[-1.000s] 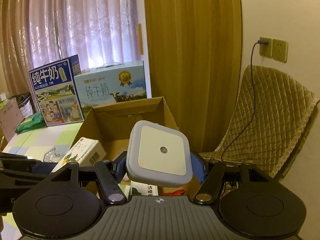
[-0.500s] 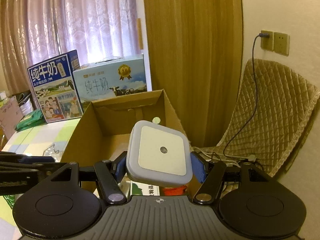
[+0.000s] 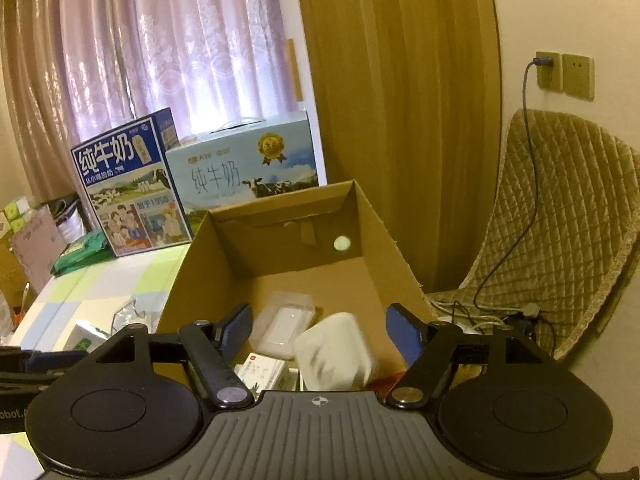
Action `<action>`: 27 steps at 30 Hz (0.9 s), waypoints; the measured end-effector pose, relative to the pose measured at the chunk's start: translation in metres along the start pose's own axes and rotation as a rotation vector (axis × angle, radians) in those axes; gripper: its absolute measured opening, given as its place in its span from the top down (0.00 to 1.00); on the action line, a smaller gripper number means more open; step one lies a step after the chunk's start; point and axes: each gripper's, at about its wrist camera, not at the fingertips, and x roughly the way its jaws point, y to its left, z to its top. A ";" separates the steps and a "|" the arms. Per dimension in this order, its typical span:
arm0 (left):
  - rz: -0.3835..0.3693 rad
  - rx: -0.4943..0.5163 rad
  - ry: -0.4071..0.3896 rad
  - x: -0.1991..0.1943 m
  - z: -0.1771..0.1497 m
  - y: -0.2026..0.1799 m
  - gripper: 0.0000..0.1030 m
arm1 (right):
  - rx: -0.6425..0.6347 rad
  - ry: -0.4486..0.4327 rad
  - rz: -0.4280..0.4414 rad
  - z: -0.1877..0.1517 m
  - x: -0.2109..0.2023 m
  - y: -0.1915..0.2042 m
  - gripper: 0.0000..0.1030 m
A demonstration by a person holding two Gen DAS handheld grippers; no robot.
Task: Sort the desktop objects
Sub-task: 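Open both tools to drop the ointment box and plug into the cardboard box, then move both tools back toward the silver pouch and black cable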
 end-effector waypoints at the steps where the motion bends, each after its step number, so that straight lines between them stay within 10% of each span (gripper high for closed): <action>1: 0.001 -0.005 0.002 -0.001 -0.002 0.002 0.57 | 0.005 0.000 0.001 -0.001 -0.002 -0.001 0.30; 27: 0.113 -0.014 0.010 -0.103 -0.055 0.054 0.22 | 0.046 -0.016 0.126 -0.033 -0.102 0.079 0.16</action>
